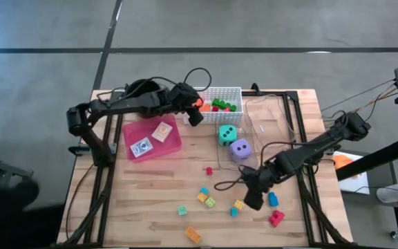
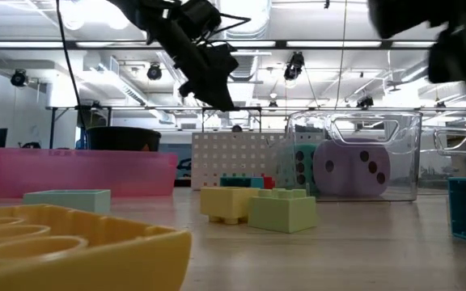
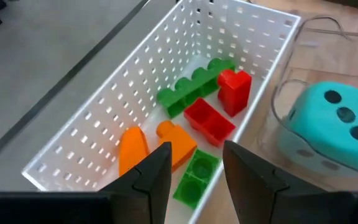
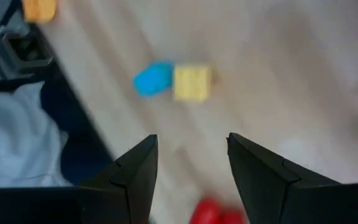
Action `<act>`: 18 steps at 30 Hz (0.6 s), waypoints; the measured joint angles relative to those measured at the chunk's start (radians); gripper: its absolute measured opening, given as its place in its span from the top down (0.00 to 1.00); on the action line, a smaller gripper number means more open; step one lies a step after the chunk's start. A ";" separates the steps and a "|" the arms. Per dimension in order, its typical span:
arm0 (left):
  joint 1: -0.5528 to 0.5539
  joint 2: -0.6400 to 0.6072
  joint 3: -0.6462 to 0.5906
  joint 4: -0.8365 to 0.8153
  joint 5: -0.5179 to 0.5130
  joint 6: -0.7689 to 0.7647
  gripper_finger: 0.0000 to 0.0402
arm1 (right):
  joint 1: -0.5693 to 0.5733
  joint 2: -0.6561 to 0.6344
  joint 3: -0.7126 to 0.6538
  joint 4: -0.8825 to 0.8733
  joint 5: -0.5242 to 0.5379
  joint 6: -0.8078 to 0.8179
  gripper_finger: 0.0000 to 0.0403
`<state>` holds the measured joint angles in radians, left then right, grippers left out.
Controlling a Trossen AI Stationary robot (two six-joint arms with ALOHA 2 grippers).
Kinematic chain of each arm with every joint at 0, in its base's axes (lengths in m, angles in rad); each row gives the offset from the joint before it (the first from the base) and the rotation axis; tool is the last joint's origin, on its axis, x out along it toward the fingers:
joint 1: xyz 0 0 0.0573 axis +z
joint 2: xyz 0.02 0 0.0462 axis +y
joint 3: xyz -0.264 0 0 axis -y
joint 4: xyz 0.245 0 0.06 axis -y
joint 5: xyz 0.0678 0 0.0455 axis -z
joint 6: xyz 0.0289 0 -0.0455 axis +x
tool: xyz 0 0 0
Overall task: Pick & Place Toys
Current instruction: Put the big dark blue game piece into the white bin
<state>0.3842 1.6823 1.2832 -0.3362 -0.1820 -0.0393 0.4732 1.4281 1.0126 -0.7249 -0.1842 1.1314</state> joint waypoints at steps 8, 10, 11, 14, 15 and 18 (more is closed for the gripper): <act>-0.039 -0.079 -0.130 0.104 0.000 -0.018 0.63 | 0.150 0.000 -0.047 -0.004 -0.018 0.374 0.51; -0.044 -0.097 -0.151 0.116 0.000 -0.018 0.63 | 0.191 0.000 -0.072 -0.004 -0.018 0.481 0.51; -0.044 -0.104 -0.156 0.134 0.000 -0.018 0.63 | 0.209 0.000 -0.084 -0.005 -0.019 0.533 0.51; -0.047 -0.121 -0.172 0.153 0.000 -0.021 0.63 | 0.257 0.000 -0.110 -0.005 -0.019 0.635 0.51; -0.048 -0.126 -0.177 0.162 0.000 -0.021 0.63 | 0.270 0.000 -0.115 -0.005 -0.018 0.659 0.51; -0.050 -0.129 -0.179 0.163 0.000 -0.021 0.63 | 0.299 0.000 -0.129 -0.007 -0.017 0.727 0.51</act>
<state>0.3344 1.5528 1.1038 -0.1733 -0.1822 -0.0601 0.7718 1.4281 0.8837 -0.7316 -0.2009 1.8589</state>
